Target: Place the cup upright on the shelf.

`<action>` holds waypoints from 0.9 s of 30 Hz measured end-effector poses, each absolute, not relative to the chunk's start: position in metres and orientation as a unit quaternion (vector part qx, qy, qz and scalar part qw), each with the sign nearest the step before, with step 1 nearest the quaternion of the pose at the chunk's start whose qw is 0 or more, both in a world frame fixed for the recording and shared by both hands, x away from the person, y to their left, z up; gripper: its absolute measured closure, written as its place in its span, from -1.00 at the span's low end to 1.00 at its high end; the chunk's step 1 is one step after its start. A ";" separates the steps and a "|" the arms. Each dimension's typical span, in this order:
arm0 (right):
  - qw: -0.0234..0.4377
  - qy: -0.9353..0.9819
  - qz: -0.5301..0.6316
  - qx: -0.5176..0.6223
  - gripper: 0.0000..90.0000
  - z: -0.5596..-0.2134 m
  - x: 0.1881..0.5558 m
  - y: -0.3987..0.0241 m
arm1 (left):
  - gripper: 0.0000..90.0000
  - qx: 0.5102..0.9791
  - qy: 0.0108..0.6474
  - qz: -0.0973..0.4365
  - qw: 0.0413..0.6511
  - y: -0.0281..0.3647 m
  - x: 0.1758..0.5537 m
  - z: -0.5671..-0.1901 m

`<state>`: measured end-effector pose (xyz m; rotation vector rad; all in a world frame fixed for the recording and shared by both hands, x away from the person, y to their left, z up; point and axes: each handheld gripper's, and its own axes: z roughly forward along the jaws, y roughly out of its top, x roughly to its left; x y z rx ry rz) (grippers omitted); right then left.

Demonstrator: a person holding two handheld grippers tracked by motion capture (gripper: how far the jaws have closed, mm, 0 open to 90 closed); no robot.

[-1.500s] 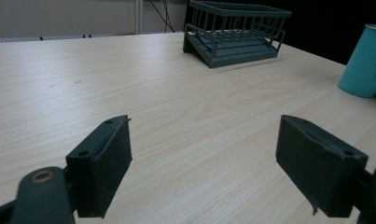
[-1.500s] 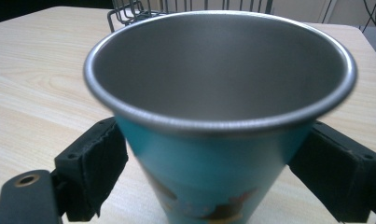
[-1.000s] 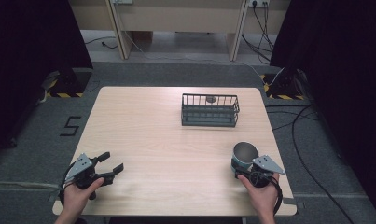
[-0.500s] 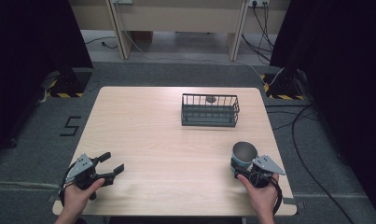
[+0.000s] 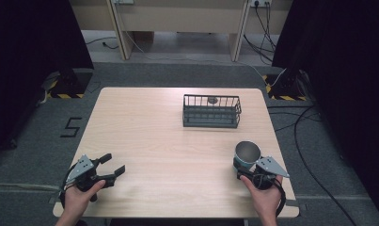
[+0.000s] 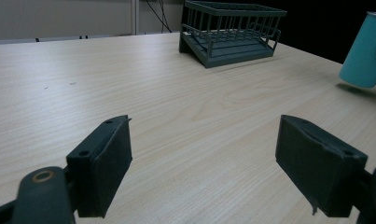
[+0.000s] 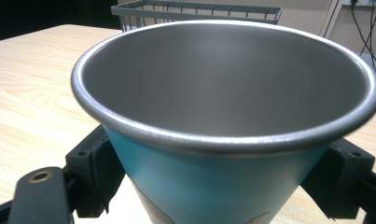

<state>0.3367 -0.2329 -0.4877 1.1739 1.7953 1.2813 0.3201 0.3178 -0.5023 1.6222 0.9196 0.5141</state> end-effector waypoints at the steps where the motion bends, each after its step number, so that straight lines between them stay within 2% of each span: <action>1: 0.317 0.681 0.487 0.444 -0.60 -0.487 0.337 -0.233 | -0.60 0.691 0.392 0.219 0.567 0.318 0.320 -0.502; 27: 0.327 0.672 0.506 0.431 -0.60 -0.465 0.353 -0.226 | -0.60 0.690 0.393 0.220 0.567 0.318 0.319 -0.502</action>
